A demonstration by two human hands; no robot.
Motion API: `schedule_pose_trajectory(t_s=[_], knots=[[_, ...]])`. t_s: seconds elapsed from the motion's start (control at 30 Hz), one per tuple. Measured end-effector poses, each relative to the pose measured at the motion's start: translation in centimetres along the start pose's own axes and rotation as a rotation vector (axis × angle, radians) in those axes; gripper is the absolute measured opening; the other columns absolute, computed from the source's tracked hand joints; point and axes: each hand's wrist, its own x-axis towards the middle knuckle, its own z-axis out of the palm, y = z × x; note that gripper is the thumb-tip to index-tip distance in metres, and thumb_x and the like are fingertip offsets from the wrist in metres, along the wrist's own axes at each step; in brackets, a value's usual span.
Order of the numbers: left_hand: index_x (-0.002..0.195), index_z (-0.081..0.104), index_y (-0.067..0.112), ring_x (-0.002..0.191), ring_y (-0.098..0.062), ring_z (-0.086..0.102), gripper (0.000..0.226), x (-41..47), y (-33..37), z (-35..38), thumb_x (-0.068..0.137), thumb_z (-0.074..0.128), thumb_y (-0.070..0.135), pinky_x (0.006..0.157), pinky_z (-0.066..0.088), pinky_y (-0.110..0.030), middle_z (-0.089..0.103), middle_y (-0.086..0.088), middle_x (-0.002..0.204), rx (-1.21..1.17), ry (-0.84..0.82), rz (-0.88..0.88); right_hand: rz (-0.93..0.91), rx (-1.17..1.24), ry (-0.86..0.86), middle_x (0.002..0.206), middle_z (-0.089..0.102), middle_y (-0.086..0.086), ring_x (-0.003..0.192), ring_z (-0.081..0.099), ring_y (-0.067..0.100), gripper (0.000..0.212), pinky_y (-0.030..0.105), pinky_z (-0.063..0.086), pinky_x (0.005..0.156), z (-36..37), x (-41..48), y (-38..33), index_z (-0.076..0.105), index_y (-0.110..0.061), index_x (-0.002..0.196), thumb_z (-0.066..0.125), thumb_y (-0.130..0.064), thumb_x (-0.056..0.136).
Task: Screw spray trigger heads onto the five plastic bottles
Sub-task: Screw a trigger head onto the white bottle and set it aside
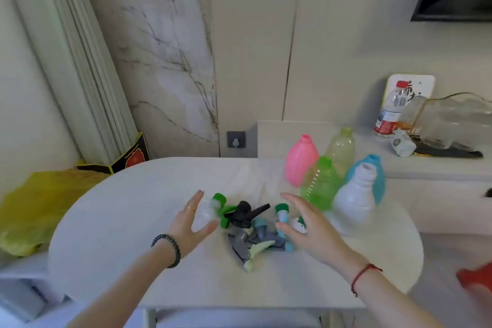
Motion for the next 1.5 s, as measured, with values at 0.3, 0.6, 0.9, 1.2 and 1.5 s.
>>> schedule_pose_trajectory(t_s=[0.3, 0.6, 0.9, 1.2, 1.5], knots=[[0.141, 0.011, 0.026, 0.136, -0.01, 0.022, 0.076, -0.7, 9.4, 1.6, 0.082, 0.055, 0.042, 0.101, 0.018, -0.017, 0.022, 0.005, 0.15, -0.099, 0.02, 0.232, 0.052, 0.141, 0.447, 0.117, 0.05, -0.012, 0.109, 0.047, 0.006, 0.052, 0.019, 0.035, 0.092, -7.2, -4.3, -0.4, 0.045, -0.03, 0.119, 0.072, -0.024, 0.075], [0.138, 0.023, 0.026, 0.129, -0.01, 0.036, 0.071, 2.3, 19.6, 10.2, 0.08, 0.06, 0.038, 0.097, 0.025, -0.012, 0.037, 0.014, 0.134, -0.3, -0.116, 0.314, 0.268, 0.187, 0.58, 0.118, 0.042, -0.004, 0.111, 0.046, 0.019, 0.076, 0.038, 0.041, 0.096, -8.0, -4.6, 4.9, 0.038, -0.017, 0.129, 0.08, -0.023, 0.066], [0.126, 0.04, 0.019, 0.111, -0.019, 0.051, 0.047, 5.5, 24.1, 14.4, 0.082, 0.058, 0.021, 0.088, 0.036, -0.021, 0.056, -0.004, 0.119, -0.387, -0.129, 0.224, 0.226, 0.338, 0.543, 0.108, 0.052, -0.021, 0.101, 0.05, -0.008, 0.067, 0.017, 0.04, 0.079, -6.5, -2.7, 6.9, 0.04, -0.053, 0.104, 0.082, -0.023, 0.06], [0.116, 0.049, 0.028, 0.103, -0.002, 0.054, 0.039, 3.3, 21.7, 6.2, 0.08, 0.063, 0.021, 0.084, 0.038, -0.003, 0.058, 0.01, 0.108, -0.475, -0.042, 0.444, 0.02, 0.284, 0.514, 0.114, 0.054, -0.02, 0.105, 0.053, 0.001, 0.069, 0.023, 0.045, 0.081, -8.1, -1.7, -0.5, 0.041, -0.053, 0.109, 0.082, -0.029, 0.059], [0.1, 0.05, 0.04, 0.089, 0.012, 0.057, 0.025, 0.2, 11.3, -6.1, 0.079, 0.062, 0.031, 0.073, 0.046, -0.006, 0.06, 0.02, 0.098, -0.412, 0.149, 0.32, -0.096, 0.467, 0.197, 0.114, 0.057, -0.016, 0.102, 0.053, -0.002, 0.065, 0.019, 0.046, 0.079, 0.2, 4.4, -12.3, 0.043, -0.038, 0.115, 0.079, -0.034, 0.061]])
